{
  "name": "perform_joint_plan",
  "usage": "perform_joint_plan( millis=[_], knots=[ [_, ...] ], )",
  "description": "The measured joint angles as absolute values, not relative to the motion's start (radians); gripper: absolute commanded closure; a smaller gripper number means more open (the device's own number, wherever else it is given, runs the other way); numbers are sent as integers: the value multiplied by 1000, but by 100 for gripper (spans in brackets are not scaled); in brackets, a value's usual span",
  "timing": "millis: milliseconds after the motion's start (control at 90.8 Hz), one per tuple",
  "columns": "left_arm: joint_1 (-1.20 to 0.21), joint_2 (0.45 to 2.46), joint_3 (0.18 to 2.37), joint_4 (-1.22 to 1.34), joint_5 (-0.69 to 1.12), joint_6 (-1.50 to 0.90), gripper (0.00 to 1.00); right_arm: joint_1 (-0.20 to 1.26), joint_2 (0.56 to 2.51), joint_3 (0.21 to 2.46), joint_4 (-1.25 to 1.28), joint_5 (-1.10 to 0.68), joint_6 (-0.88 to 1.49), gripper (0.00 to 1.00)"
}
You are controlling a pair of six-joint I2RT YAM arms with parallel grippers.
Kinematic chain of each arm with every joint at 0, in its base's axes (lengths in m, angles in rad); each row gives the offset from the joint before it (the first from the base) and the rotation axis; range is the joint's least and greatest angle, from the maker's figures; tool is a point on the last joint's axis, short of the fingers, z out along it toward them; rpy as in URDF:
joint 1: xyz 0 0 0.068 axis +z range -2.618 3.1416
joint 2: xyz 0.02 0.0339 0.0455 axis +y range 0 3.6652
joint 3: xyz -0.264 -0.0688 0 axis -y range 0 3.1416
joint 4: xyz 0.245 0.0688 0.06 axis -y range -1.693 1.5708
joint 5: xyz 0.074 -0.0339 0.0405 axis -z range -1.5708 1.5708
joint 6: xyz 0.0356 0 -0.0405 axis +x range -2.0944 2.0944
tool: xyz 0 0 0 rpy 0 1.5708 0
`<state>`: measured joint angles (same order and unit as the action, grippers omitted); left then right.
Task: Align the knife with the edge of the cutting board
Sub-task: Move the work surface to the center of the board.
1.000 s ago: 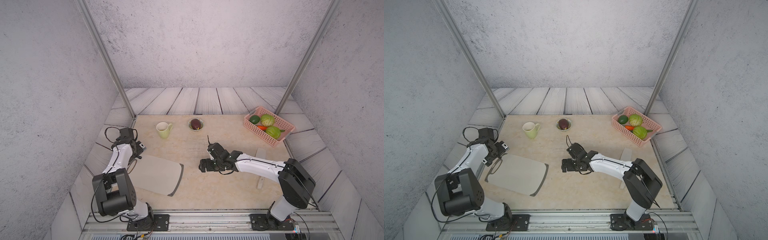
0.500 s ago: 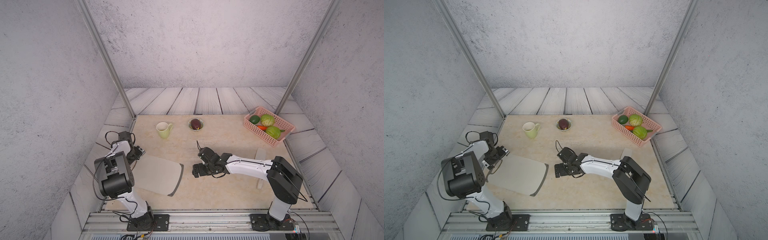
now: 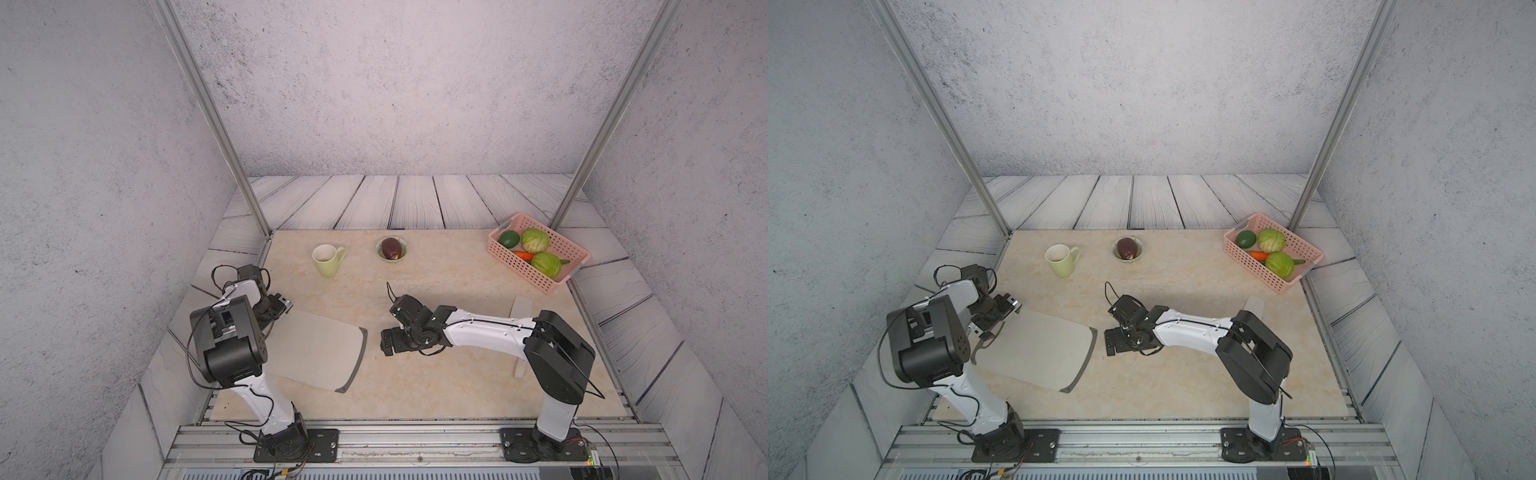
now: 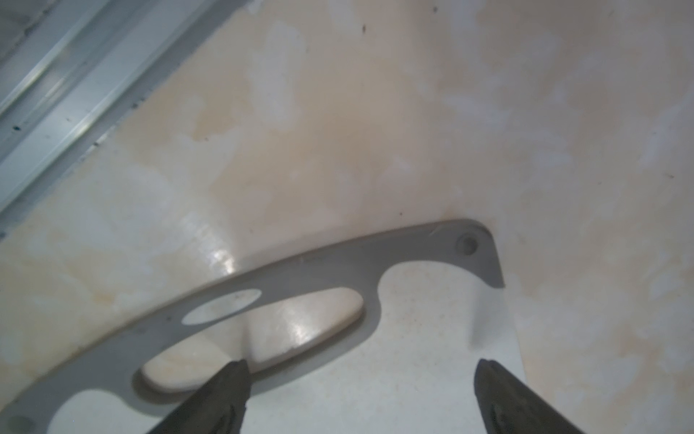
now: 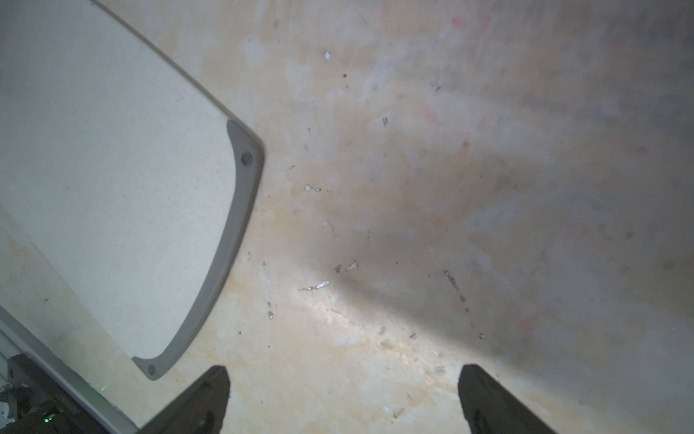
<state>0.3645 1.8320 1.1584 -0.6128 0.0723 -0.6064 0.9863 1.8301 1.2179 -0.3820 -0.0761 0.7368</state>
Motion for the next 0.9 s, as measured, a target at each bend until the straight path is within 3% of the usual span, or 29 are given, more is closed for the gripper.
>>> perform_joint_plan(
  millis=[903],
  knots=[
    [322, 1861, 1187, -653, 50, -591, 2, 1028, 1919, 1274, -320, -185, 772, 1]
  ],
)
